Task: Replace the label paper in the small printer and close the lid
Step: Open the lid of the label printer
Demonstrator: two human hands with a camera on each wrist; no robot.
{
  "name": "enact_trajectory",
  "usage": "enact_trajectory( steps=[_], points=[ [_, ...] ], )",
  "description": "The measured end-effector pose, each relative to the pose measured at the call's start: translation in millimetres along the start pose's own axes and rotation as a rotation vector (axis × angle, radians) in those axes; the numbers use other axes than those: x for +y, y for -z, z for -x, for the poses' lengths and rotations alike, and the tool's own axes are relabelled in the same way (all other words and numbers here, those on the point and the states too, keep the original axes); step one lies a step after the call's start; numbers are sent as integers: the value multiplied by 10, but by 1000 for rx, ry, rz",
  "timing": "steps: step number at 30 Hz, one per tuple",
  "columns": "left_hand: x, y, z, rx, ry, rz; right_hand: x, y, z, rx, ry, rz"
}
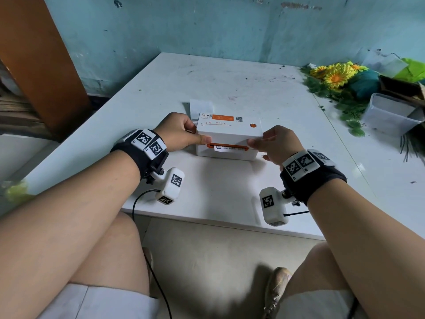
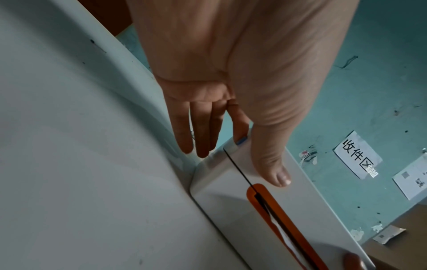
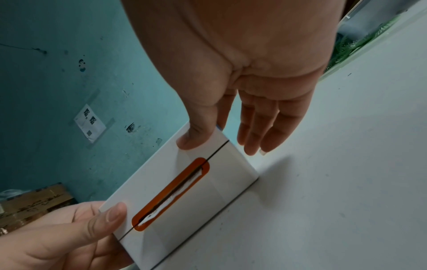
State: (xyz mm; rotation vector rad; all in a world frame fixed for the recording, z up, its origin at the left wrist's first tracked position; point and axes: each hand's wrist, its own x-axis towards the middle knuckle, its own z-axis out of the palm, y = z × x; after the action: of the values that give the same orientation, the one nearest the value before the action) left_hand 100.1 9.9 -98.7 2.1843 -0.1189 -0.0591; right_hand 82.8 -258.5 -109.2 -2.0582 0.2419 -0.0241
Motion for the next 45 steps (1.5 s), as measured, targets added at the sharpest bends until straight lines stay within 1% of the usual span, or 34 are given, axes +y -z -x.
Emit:
enact_trajectory(
  steps=[4, 11, 17, 22, 25, 29, 34, 37, 41, 45],
  points=[
    [-14, -4, -9, 14, -1, -14, -2, 17, 14, 2, 6, -6],
    [-78, -11, -58, 35, 38, -3, -16, -1, 49, -5, -41, -125],
    [-126, -4, -84, -4, 41, 33, -49, 12, 100, -34, -87, -194],
    [-62, 13, -45, -23, 58, 163, -113, 37, 133, -61, -105, -238],
    [-43, 6, -26, -55, 80, 213, -119, 56, 151, -65, -106, -219],
    [-38, 2, -12, -61, 97, 232, -121, 47, 162, -57, -101, -174],
    [-17, -21, -36, -41, 125, 216, -124, 42, 150, 32, -62, -123],
    [-45, -57, -104, 3, 103, 256, -137, 16, 128, 76, -50, -195],
    [-19, -124, -177, 50, 111, 294, -198, -21, 107, 107, -92, -386],
    [24, -243, -271, 155, 119, 357, -299, -43, 96, 153, -120, -563]
  ],
)
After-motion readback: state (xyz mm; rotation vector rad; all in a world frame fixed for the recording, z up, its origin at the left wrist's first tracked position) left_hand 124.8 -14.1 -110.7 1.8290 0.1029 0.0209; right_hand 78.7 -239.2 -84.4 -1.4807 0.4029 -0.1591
